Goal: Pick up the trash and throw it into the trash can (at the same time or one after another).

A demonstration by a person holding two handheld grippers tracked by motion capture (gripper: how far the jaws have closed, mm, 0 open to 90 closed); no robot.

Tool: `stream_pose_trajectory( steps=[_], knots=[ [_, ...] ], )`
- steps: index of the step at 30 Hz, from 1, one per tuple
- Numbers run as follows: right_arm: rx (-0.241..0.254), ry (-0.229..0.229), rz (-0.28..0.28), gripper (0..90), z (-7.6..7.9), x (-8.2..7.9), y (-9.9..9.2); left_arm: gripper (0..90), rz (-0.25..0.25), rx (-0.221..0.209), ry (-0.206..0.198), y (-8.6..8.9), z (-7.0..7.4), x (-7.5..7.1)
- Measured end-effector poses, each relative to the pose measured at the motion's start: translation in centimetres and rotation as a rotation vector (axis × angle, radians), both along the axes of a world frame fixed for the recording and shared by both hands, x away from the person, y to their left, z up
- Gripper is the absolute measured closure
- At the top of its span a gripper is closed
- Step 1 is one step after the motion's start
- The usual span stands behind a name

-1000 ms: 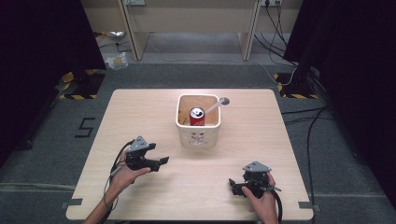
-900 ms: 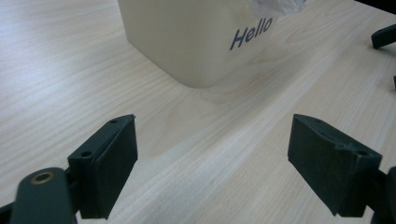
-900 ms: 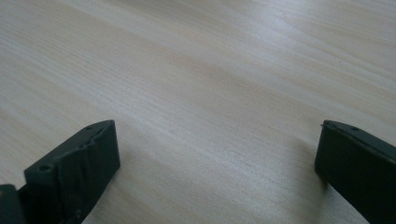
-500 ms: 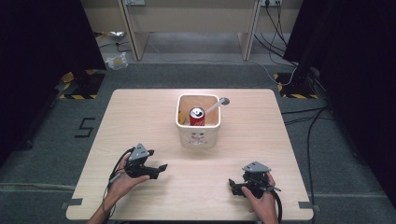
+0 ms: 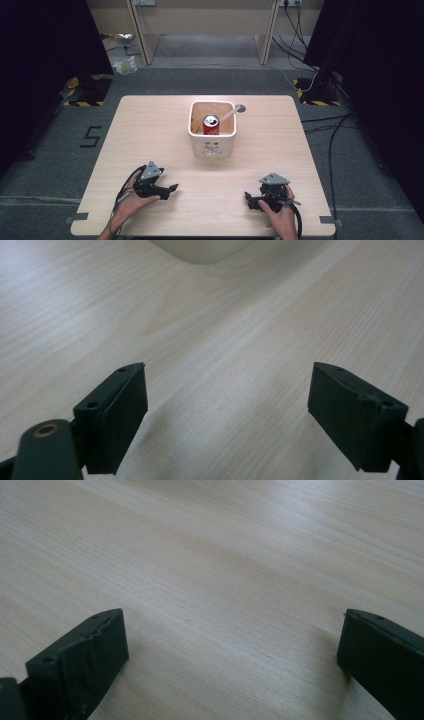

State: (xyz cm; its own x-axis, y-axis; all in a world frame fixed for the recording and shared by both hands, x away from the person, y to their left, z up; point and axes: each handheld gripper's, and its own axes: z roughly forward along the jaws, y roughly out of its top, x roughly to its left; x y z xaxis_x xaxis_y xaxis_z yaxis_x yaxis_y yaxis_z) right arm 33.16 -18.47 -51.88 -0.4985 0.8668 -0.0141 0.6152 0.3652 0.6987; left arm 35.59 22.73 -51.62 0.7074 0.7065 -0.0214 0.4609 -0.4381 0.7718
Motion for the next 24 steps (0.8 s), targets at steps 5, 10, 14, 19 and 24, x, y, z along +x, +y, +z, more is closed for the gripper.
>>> stream_pose_trajectory(
  steps=[5,10,14,19,24],
  knots=[
    [0.000,0.000,0.000,0.2,0.0,0.0,0.0,15.7,-0.001,0.018,0.013,0.0,-0.4,-0.5],
    [0.000,0.000,0.000,0.3,0.0,0.0,0.0,15.8,-0.005,0.023,0.025,0.0,-0.7,-0.9],
    [0.000,0.000,0.000,0.2,0.0,0.0,0.0,15.8,0.005,0.029,0.027,0.2,-0.7,-1.2],
    [0.000,0.000,0.000,0.2,0.0,0.0,0.0,15.1,0.021,0.028,0.029,0.1,-0.7,-1.4],
    [0.000,0.000,0.001,0.3,0.0,0.0,0.0,14.1,0.020,0.030,0.029,0.1,-0.7,-1.4]
  ],
)
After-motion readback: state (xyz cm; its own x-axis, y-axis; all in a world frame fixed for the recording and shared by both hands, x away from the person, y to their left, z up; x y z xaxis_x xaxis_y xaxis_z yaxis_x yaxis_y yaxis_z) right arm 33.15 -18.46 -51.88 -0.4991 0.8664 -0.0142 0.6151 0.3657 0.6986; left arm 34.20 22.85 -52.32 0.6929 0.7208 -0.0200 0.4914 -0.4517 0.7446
